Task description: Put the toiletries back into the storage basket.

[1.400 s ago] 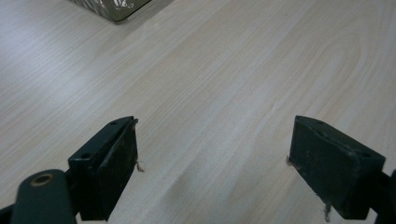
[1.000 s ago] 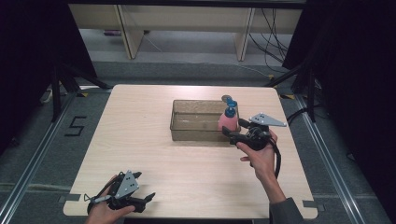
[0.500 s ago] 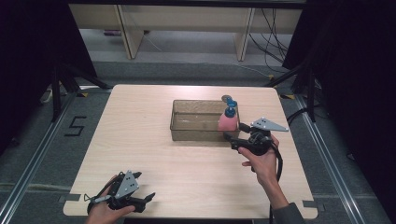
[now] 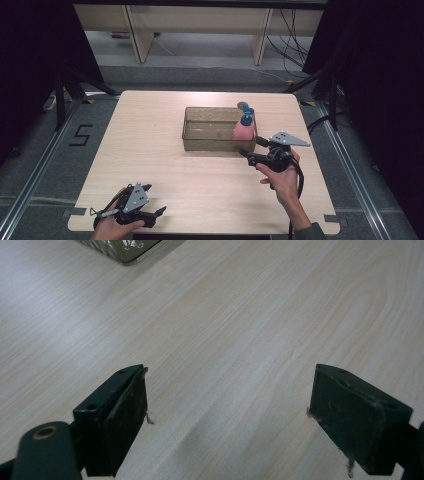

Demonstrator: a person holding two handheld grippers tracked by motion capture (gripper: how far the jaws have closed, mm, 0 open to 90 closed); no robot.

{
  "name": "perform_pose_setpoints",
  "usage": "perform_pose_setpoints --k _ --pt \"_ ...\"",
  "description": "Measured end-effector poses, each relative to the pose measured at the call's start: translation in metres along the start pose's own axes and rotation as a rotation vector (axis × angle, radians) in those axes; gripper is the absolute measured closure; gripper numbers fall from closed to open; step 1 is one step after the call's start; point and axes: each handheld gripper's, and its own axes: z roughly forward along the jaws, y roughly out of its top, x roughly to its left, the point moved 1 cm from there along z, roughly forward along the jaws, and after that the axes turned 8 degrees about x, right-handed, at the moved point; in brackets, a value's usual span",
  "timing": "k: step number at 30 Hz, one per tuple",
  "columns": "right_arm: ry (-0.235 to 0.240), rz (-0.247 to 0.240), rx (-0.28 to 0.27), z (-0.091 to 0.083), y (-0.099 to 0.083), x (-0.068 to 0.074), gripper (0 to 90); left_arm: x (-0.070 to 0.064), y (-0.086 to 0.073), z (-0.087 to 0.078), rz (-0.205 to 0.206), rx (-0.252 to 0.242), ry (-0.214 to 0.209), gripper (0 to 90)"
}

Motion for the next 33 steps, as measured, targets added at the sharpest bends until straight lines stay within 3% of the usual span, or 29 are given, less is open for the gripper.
perform_pose_setpoints --k 2,4,5,6,12,13,16,17,18,19,22,23,26,29,30,31,32,33 --pt "-0.020 -0.014 0.008 0.000 -0.001 0.000 22.1 0.000 0.000 0.000 -0.002 -0.001 0.003 15.0" --pt "0.008 0.004 -0.014 -0.001 -0.003 0.002 22.1 0.000 0.000 0.000 -0.006 -0.003 0.000 15.0" --pt "0.015 -0.010 -0.012 0.000 -0.004 0.001 22.0 0.000 0.000 0.000 0.001 0.001 0.002 15.0" --pt "-0.001 -0.013 -0.012 -0.001 -0.004 0.001 22.0 0.000 0.000 0.000 -0.002 0.000 0.003 15.0" --pt "0.017 0.005 -0.007 -0.003 -0.009 0.003 22.0 0.000 0.000 0.000 -0.002 0.002 0.005 15.0" --pt "0.008 -0.019 -0.012 -0.003 -0.010 0.001 22.1 0.000 0.000 0.000 -0.003 0.001 0.004 15.0" --pt "0.005 -0.030 -0.018 -0.004 -0.012 0.001 22.0 0.000 0.000 0.000 -0.002 0.000 0.000 15.0" --pt "0.012 -0.003 -0.001 -0.005 -0.013 0.002 22.0 0.000 0.000 0.000 -0.001 0.000 0.001 15.0" --pt "0.010 -0.022 -0.011 -0.005 -0.014 0.002 22.0 0.000 0.000 0.000 -0.001 0.000 0.000 15.0" --pt "0.019 0.000 0.000 -0.006 -0.016 0.003 22.0 0.000 0.000 0.000 -0.001 0.000 0.000 15.0" --pt "0.016 -0.014 0.007 -0.009 -0.018 0.004 22.0 0.000 0.000 0.000 -0.001 0.001 0.001 15.0" --pt "0.030 0.007 0.000 -0.008 -0.020 0.006 22.0 0.000 0.000 0.000 -0.001 0.001 0.001 15.0" --pt "0.022 -0.015 0.013 -0.011 -0.022 0.005 21.8 0.000 0.000 0.000 0.000 0.001 0.002 15.0" --pt "0.058 0.025 0.004 -0.009 -0.027 0.009 20.9 0.000 0.000 0.000 -0.001 0.003 0.006 15.0" --pt "0.060 0.011 -0.002 -0.009 -0.029 0.009 20.9 0.000 0.000 0.000 -0.002 0.003 0.006 15.0" --pt "0.075 0.037 0.007 -0.009 -0.031 0.011 20.8 0.000 0.000 0.000 -0.001 0.002 0.005 15.0" --pt "0.068 0.014 0.016 -0.010 -0.032 0.011 20.5 0.000 0.000 0.000 -0.002 0.002 0.005 15.0" --pt "0.079 0.026 0.019 -0.010 -0.034 0.012 20.2 0.000 0.000 0.000 0.001 0.003 0.003 15.0"
